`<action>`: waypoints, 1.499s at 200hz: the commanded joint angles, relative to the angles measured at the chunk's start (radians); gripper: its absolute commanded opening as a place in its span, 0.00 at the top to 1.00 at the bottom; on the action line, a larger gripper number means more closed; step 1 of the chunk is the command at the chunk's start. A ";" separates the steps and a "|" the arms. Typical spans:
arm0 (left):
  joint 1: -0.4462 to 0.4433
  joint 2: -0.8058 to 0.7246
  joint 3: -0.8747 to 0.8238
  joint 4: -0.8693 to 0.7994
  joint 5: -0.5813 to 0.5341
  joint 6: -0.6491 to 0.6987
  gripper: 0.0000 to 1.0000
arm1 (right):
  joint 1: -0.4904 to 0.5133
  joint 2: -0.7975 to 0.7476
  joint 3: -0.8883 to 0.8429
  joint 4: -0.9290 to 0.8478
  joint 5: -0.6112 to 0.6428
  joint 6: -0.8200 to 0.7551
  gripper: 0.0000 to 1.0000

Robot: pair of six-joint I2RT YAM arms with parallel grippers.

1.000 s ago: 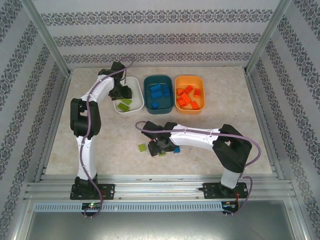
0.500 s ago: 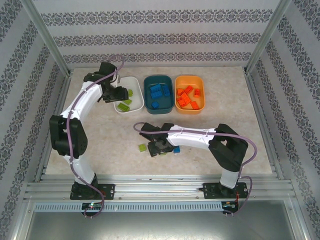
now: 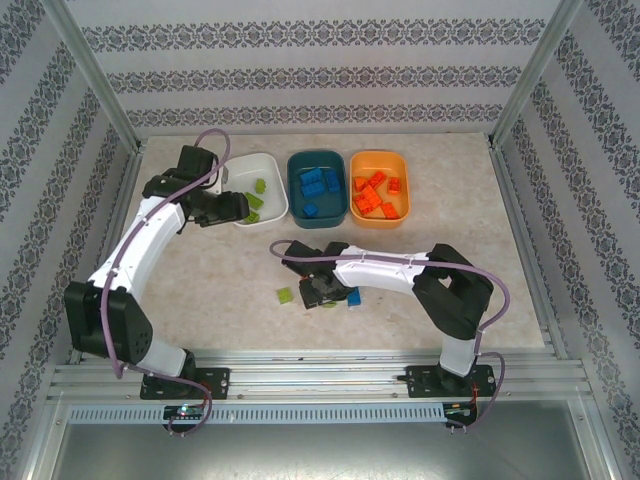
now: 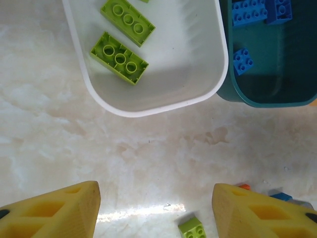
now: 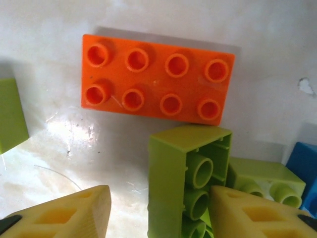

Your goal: Sort the legos into containers by color

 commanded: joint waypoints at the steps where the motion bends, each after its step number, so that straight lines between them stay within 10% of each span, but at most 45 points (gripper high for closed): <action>1: 0.010 -0.056 -0.029 0.013 0.024 -0.025 0.38 | -0.022 0.053 -0.011 0.014 0.005 -0.019 0.48; 54: 0.010 -0.160 -0.090 -0.012 0.033 -0.038 0.37 | -0.031 0.020 -0.005 -0.009 0.042 -0.028 0.68; 131: 0.011 -0.276 -0.179 -0.016 0.058 -0.071 0.35 | -0.041 -0.157 0.006 -0.023 0.044 -0.033 0.69; 183: 0.011 -0.378 -0.273 0.009 0.105 -0.122 0.35 | -0.155 -0.211 0.100 0.098 -0.167 -0.070 0.69; 300: 0.011 -0.672 -0.580 0.146 0.216 -0.302 0.30 | -0.328 0.404 0.886 0.257 -0.477 -0.110 0.69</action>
